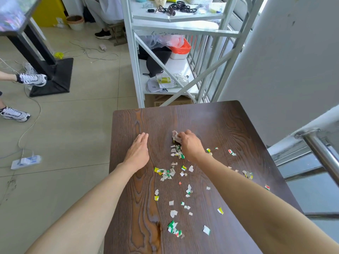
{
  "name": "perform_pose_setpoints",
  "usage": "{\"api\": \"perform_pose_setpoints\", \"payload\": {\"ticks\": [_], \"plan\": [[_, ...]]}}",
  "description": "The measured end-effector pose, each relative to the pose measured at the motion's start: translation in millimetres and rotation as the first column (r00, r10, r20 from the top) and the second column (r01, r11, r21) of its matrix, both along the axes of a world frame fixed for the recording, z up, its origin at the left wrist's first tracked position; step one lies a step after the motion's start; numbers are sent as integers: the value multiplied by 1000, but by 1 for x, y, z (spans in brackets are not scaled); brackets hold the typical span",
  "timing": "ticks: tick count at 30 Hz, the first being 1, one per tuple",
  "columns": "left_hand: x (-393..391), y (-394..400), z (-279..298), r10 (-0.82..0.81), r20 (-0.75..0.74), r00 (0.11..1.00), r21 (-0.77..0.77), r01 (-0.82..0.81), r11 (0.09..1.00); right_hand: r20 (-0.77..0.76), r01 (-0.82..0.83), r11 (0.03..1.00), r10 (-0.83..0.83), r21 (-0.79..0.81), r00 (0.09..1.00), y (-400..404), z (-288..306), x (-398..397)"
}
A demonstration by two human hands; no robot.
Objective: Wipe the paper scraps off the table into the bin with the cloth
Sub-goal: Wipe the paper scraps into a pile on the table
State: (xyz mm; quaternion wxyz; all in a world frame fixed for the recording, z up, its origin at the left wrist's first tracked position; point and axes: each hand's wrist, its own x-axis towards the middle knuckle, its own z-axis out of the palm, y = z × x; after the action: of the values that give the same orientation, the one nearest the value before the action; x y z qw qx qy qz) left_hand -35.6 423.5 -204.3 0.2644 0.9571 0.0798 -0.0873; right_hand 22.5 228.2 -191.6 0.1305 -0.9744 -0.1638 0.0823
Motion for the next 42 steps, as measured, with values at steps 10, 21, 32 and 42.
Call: {"api": "perform_pose_setpoints", "payload": {"ticks": [10,21,32,42], "plan": [[-1,2,0,-29,-26,999,22,30,999,199,-273,956,249,107,948,-16,2,-32],[3,3,-8,-37,3,999,49,37,998,108,428,891,-446,155,889,-133,-2,10],[1,-11,-3,-12,-35,999,99,15,995,71,191,974,-201,125,977,-47,-16,-73],[-9,-5,-10,-185,37,982,71,182,981,195,295,931,-336,213,921,-136,7,-53]]}}
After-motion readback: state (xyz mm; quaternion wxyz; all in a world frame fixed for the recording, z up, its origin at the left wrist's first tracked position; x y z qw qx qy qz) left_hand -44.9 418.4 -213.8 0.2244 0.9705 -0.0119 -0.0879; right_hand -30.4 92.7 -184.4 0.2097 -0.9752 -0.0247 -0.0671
